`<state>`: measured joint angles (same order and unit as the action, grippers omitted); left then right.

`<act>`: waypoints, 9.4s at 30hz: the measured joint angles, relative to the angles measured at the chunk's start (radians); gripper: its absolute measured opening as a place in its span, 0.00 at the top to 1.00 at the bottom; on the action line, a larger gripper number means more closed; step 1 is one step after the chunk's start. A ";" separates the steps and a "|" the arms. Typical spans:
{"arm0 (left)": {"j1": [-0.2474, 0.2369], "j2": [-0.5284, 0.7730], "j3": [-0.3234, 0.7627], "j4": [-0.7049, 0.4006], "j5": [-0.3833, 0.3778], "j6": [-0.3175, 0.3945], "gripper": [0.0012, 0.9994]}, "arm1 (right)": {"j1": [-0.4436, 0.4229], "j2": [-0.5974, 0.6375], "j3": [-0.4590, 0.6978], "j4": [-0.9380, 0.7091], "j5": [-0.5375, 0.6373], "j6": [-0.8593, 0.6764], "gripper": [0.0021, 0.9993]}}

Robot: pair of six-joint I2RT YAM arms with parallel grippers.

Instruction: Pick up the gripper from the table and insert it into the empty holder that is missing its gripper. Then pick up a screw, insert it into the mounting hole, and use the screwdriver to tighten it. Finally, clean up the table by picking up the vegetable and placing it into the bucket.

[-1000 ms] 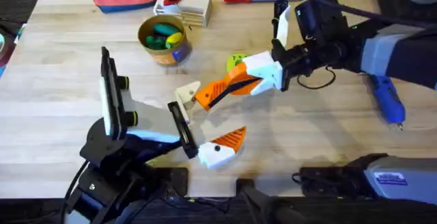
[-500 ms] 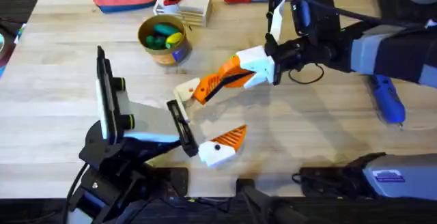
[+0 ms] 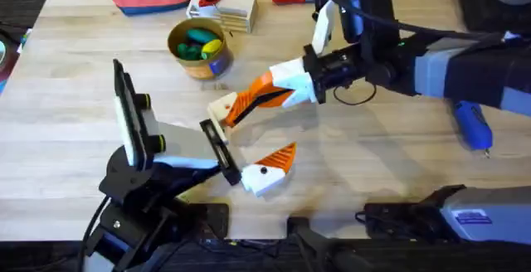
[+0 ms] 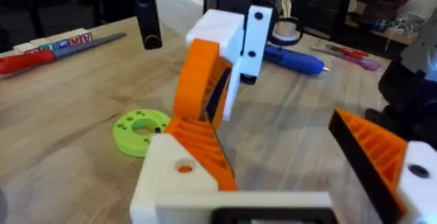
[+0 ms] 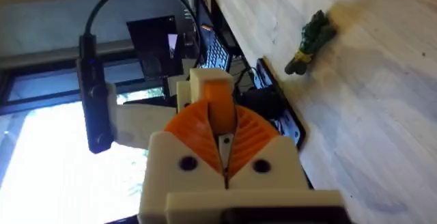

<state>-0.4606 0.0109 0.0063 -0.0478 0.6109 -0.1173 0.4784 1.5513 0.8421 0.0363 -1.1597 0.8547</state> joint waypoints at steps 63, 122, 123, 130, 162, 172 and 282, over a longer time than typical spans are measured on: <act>-0.001 0.001 -0.002 0.067 -0.225 -0.114 0.01 | 0.167 -0.008 0.005 0.167 0.309 0.254 0.42; -0.008 0.001 -0.002 0.029 0.212 -0.100 0.01 | -0.053 -0.005 -0.002 -0.251 -0.174 -0.495 0.39; -0.008 0.001 -0.002 0.029 0.212 -0.100 0.01 | -0.053 -0.005 -0.002 -0.251 -0.174 -0.494 0.40; -0.008 0.001 -0.002 0.029 0.204 -0.099 0.01 | -0.053 -0.005 -0.002 -0.266 -0.177 -0.484 0.44; -0.008 0.001 -0.002 0.025 0.188 -0.089 0.01 | -0.029 -0.005 -0.002 -0.264 -0.138 -0.378 1.00; -0.008 0.001 -0.002 0.025 0.138 -0.089 0.01 | -0.008 -0.005 -0.002 -0.157 -0.089 -0.267 1.00; -0.008 0.001 -0.002 0.022 0.130 -0.099 0.01 | 0.091 0.138 0.245 -0.478 1.087 -0.941 0.55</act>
<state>-0.4683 0.0116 0.0048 -0.0257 0.7410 -0.2165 0.5691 1.6890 1.0874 -0.4416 -0.0730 -0.0868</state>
